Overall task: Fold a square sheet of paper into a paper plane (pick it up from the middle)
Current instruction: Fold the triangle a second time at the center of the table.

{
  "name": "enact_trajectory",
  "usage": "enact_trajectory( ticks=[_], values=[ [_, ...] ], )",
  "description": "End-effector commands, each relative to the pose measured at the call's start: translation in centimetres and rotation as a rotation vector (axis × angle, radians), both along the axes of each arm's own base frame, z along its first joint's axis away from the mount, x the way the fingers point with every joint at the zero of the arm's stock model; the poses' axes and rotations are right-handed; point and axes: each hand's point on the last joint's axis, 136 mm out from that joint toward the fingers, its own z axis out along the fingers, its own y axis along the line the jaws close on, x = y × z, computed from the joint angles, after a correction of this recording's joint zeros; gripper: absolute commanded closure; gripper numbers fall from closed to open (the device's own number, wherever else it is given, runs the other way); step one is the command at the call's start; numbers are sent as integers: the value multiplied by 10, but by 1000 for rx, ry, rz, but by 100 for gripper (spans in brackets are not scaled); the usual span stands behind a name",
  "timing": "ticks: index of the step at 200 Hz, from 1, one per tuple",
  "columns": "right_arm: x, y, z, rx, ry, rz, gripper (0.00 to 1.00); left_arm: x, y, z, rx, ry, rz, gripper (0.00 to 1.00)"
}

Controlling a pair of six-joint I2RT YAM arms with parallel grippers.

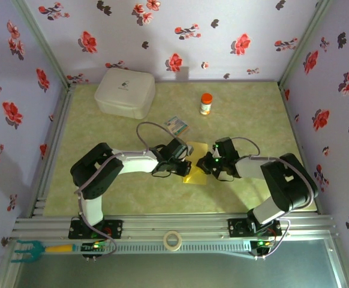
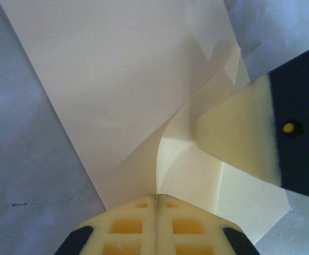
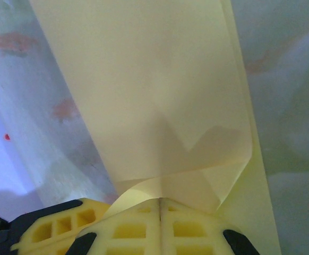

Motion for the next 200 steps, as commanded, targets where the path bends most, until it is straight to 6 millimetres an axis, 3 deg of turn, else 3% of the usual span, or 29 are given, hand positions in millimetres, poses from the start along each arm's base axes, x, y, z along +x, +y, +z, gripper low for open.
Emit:
enact_trajectory(
  ticks=[1, 30, 58, 81, 119, 200],
  values=[
    [-1, -6, 18, -6, -43, 1, 93, 3, 6, -1, 34, 4, 7, 100],
    [-20, -21, 14, -72, -10, -12, 92, 3, 6, 0, 26, 7, 15, 100],
    [-36, -22, 2, -68, 34, -2, 96, 4, 5, 2, 21, 4, 16, 100],
    [-38, -15, -4, -62, 57, 35, 99, 5, 5, 4, 20, -1, 14, 100],
    [-49, -38, -25, -235, 103, 64, 100, 9, 2, 14, 13, -24, -1, 100],
    [-47, -40, -28, -249, 98, 80, 100, 18, 6, 12, 28, -39, -21, 100]
  ],
)
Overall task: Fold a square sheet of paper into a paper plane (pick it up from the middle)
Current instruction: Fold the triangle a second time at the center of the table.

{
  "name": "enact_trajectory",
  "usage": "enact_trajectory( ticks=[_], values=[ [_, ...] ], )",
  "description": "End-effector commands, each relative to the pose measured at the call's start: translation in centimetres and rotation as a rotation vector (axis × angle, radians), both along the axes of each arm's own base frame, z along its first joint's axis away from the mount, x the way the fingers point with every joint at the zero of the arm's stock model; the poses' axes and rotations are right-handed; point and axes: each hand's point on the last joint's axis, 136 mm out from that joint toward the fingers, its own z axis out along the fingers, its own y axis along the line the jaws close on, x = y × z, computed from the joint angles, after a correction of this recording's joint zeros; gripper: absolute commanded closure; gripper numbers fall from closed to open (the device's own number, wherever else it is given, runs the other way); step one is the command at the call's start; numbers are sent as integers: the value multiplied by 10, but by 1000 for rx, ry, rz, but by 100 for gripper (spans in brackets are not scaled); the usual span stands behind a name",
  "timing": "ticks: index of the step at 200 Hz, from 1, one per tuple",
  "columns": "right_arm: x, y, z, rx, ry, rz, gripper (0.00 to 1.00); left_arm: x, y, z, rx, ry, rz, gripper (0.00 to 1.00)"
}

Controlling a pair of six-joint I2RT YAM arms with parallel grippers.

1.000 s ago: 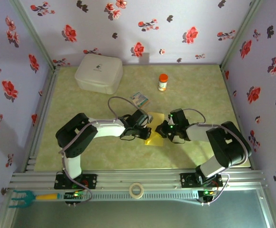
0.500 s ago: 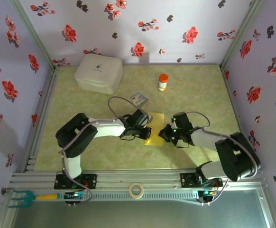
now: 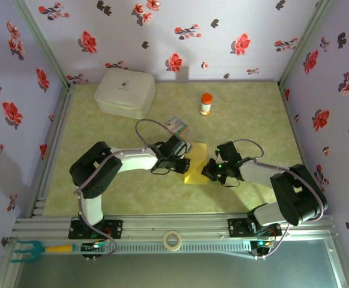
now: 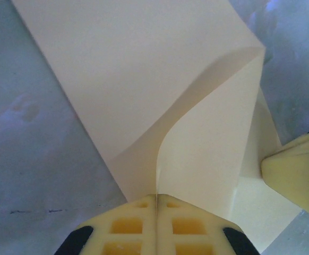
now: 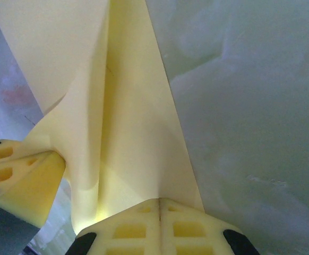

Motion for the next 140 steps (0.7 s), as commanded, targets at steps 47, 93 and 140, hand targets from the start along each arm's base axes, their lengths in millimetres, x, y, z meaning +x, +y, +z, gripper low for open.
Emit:
enact_trajectory(
  ticks=[47, 93, 140],
  values=[
    [-11, -16, -20, -97, 67, 2, 100, 5, -7, 12, -25, -30, -51, 100],
    [-10, -19, -22, -106, 68, 8, 100, 3, -11, 11, -29, -29, -84, 99],
    [-11, -20, -22, -103, 69, 8, 100, 6, -12, 10, -15, -41, -100, 98]
  ],
)
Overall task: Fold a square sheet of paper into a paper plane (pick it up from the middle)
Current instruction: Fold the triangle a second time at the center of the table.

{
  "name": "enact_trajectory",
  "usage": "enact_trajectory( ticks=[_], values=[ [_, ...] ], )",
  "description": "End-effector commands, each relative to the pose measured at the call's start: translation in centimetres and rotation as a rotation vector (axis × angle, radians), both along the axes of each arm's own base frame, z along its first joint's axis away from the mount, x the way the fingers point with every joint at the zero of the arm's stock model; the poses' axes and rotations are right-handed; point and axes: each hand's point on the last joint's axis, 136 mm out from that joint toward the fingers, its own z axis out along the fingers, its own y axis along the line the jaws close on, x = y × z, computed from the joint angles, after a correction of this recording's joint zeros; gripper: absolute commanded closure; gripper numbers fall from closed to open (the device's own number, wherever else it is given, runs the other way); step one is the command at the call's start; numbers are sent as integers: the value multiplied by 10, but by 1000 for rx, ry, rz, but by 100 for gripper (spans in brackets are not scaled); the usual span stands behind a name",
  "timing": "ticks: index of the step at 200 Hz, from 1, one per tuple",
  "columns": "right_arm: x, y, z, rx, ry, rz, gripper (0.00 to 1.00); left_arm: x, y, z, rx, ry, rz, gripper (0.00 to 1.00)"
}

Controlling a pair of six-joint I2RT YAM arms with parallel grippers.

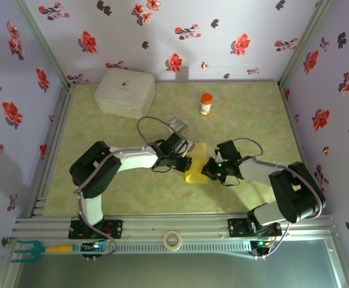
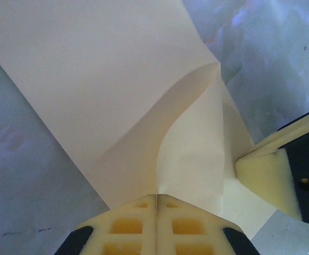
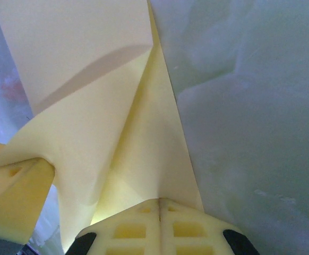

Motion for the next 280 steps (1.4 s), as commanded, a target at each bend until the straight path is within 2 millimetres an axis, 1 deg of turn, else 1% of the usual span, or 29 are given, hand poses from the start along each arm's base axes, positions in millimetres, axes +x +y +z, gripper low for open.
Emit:
enact_trajectory(
  ticks=[1, 84, 121, 150, 171, 199, 217, 243, 280],
  values=[
    [-14, -20, -21, -103, 74, -14, 100, 3, -2, -3, 14, -7, -31, 98],
    [-14, -19, -21, -97, 74, -9, 100, -1, 4, -23, 84, 25, -63, 98],
    [-13, -20, -20, -96, 71, -10, 99, -5, 13, -36, 121, 48, -54, 98],
    [-9, -19, -17, -90, 60, -6, 98, -10, 18, -41, 124, 81, -18, 100],
    [-5, -13, -7, -52, 37, 9, 97, -14, 19, -40, 94, 119, 35, 100],
    [3, 3, 21, 42, -33, 16, 93, -16, 16, -34, 39, 155, 133, 100],
    [0, 10, 28, 63, -39, 27, 92, -15, 12, -29, 12, 156, 183, 100],
    [-6, 12, 22, 55, -17, 10, 93, -15, 14, -28, 23, 140, 214, 100],
    [-12, 2, -3, -27, 29, 1, 96, -15, 12, -26, 13, 132, 198, 100]
  ],
)
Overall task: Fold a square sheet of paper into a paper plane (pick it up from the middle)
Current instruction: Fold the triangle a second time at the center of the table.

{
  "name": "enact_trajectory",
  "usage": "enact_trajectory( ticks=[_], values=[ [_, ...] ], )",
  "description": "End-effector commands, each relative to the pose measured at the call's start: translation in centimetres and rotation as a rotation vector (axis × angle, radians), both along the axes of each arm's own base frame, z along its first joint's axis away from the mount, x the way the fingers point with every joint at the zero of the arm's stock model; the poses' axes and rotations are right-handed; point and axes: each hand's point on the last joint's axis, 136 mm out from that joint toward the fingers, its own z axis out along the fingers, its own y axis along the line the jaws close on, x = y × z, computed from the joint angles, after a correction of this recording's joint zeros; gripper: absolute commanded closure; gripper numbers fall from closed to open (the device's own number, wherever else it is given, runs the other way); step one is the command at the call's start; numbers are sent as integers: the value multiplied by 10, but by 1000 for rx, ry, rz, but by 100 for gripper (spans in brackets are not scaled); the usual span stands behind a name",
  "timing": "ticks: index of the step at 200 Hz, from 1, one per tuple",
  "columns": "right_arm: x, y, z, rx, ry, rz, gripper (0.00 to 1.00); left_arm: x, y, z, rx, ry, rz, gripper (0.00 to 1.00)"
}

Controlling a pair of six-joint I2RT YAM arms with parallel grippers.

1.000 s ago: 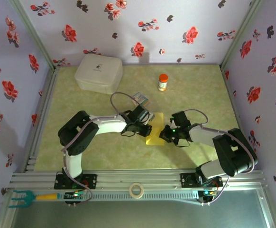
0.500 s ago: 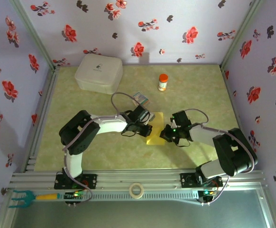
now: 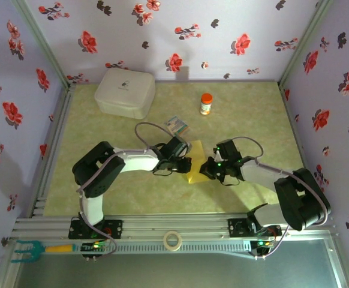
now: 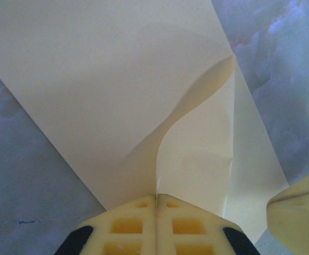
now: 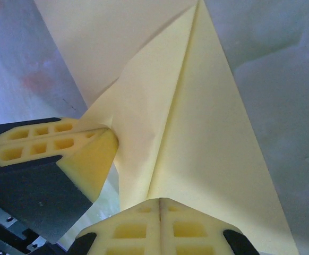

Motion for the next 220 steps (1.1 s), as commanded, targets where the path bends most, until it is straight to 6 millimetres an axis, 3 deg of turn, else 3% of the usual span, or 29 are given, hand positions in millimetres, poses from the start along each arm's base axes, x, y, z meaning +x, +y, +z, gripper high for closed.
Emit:
enact_trajectory(
  ticks=[1, 32, 59, 178, 220],
  values=[
    [-6, -10, -22, -73, 50, -23, 97, -8, 13, -9, 44, 25, 19, 100],
    [-12, -21, -36, -135, 83, -29, 99, -4, 9, 5, 28, -30, -22, 100],
    [-12, -23, -37, -141, 81, -25, 100, 2, 7, 12, 26, -69, -43, 100],
    [-14, -21, -41, -135, 95, -15, 100, 5, 2, 7, 39, -94, -107, 100],
    [-14, -22, -42, -137, 97, -16, 100, 9, 11, 2, 79, -105, -91, 100]
  ],
)
